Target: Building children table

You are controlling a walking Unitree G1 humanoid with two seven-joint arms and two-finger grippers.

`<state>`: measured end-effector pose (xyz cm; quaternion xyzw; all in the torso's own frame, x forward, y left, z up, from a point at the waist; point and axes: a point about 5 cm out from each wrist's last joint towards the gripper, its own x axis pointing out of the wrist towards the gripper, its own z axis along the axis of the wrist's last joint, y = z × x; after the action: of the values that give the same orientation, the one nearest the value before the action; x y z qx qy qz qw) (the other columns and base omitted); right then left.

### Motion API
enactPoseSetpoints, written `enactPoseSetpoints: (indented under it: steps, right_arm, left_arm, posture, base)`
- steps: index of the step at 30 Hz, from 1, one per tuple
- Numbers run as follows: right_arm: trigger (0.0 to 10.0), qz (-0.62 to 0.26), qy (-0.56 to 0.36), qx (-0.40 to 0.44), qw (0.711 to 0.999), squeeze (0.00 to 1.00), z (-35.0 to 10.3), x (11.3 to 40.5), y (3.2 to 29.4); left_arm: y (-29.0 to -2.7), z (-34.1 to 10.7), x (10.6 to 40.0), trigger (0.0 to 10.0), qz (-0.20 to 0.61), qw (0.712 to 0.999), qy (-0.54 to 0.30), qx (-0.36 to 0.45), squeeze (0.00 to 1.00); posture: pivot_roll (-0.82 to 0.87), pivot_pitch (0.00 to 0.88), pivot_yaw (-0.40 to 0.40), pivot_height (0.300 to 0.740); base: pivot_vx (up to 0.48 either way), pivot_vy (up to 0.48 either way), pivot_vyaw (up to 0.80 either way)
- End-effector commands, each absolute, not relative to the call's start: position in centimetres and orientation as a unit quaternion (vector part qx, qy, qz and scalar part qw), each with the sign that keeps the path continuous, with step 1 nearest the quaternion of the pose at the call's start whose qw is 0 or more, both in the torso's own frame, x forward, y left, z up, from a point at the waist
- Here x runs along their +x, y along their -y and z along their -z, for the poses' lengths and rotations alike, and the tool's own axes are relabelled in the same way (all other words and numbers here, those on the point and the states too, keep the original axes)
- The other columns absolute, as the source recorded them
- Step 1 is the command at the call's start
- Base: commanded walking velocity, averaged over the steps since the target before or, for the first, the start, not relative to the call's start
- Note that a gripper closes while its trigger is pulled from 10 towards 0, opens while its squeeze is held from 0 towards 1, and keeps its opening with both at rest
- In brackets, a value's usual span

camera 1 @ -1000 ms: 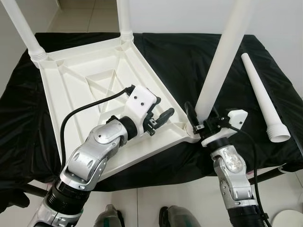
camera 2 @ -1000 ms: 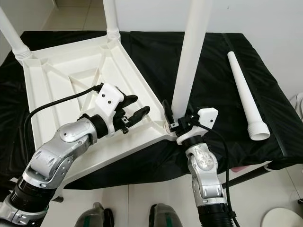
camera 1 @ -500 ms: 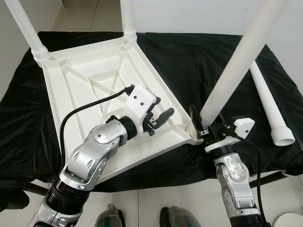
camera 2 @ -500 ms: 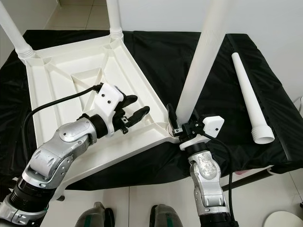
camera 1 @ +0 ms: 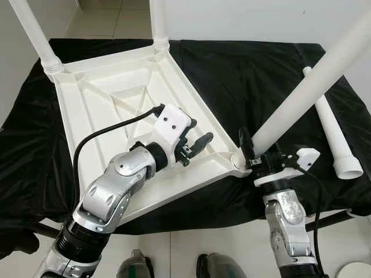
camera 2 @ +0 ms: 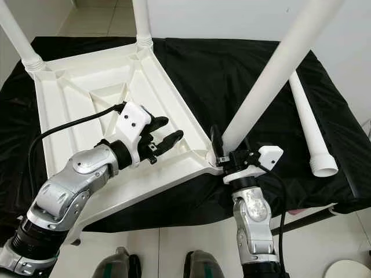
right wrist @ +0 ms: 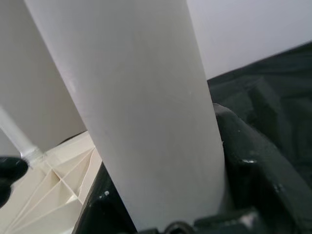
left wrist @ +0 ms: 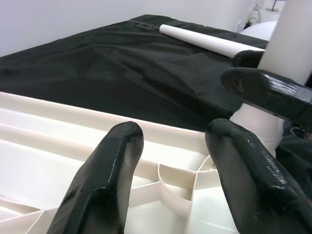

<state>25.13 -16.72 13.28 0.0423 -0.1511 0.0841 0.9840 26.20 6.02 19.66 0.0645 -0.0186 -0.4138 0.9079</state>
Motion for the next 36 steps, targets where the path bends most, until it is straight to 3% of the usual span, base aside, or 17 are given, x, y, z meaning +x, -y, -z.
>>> enactPoseSetpoints:
  steps: [1, 9, 23, 36]
  right_arm:
    - [10.0, -0.050, 0.036, 0.052, 0.997, 0.00, -9.1, 24.5, 18.2]
    - [10.0, -0.073, 0.049, 0.045, 0.995, 0.00, -9.8, 25.5, 17.3]
    - [10.0, -0.144, 0.071, -0.078, 0.984, 0.00, -10.8, 26.1, 16.2]
    - [10.0, -0.137, 0.083, -0.050, 0.986, 0.00, -11.6, 26.5, 16.2]
  left_arm:
    - [-5.8, -20.2, 26.0, 10.0, 0.436, 0.897, 0.027, 0.070, 0.00]
    - [-5.8, -20.3, 25.9, 10.0, 0.437, 0.896, 0.029, 0.069, 0.00]
    - [-5.6, -20.3, 25.8, 10.0, 0.436, 0.897, 0.030, 0.068, 0.00]
    - [-5.6, -20.3, 25.8, 10.0, 0.436, 0.897, 0.032, 0.066, 0.00]
  posture:
    - [-0.12, 0.080, 0.033, 0.740]
    - [-0.11, 0.071, 0.028, 0.740]
    - [-0.11, 0.062, 0.018, 0.740]
    - [-0.12, 0.060, 0.011, 0.740]
  base:
    - [0.000, 0.000, 0.00]
    - [0.000, 0.000, 0.00]
    - [0.000, 0.000, 0.00]
    - [0.000, 0.000, 0.00]
